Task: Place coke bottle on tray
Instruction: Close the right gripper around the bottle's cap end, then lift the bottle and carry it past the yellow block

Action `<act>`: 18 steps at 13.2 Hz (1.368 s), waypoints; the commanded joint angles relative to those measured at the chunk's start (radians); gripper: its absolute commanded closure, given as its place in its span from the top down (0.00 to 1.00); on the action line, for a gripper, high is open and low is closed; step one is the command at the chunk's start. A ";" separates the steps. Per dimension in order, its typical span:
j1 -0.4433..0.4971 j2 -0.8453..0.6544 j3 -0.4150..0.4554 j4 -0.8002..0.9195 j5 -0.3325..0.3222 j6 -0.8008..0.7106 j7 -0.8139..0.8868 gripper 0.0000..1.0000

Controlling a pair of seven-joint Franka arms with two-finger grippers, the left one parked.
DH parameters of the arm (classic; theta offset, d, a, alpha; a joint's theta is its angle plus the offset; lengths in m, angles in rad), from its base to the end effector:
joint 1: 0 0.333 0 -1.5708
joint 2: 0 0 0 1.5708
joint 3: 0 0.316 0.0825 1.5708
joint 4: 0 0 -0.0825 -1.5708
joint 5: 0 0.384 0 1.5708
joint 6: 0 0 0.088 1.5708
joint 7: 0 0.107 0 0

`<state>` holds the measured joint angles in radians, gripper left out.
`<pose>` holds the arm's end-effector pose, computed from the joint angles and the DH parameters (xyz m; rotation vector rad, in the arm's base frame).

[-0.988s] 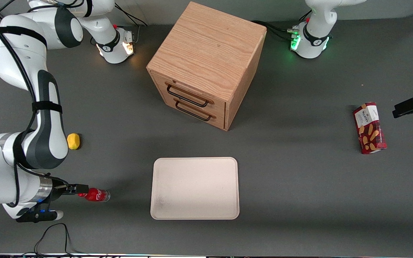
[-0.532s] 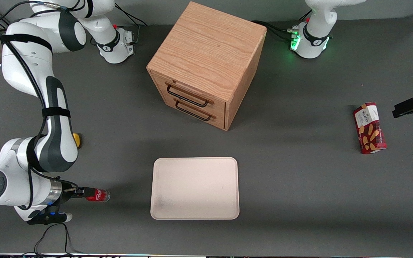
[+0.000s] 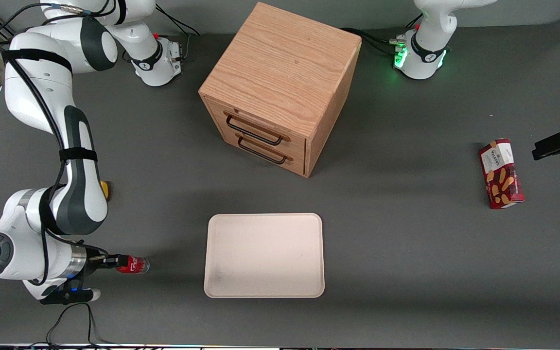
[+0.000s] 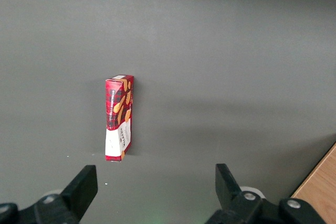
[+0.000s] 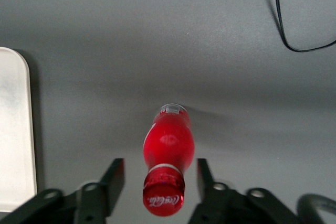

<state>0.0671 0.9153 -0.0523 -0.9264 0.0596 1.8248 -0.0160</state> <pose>0.7784 0.0321 0.3289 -3.1250 -0.0554 0.0251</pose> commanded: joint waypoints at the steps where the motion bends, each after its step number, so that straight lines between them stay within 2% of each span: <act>1: -0.001 0.011 0.002 0.027 0.013 -0.015 0.007 0.13; 2: 0.000 0.011 0.000 0.027 0.013 -0.022 0.013 0.00; 8: 0.000 0.002 0.000 0.027 0.014 -0.053 0.021 0.00; 12: -0.001 -0.081 -0.003 0.029 0.006 -0.227 0.021 0.00; 18: -0.006 -0.298 -0.009 0.029 0.002 -0.497 0.039 0.00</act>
<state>0.0614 0.6997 -0.0580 -0.8737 0.0597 1.4010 0.0008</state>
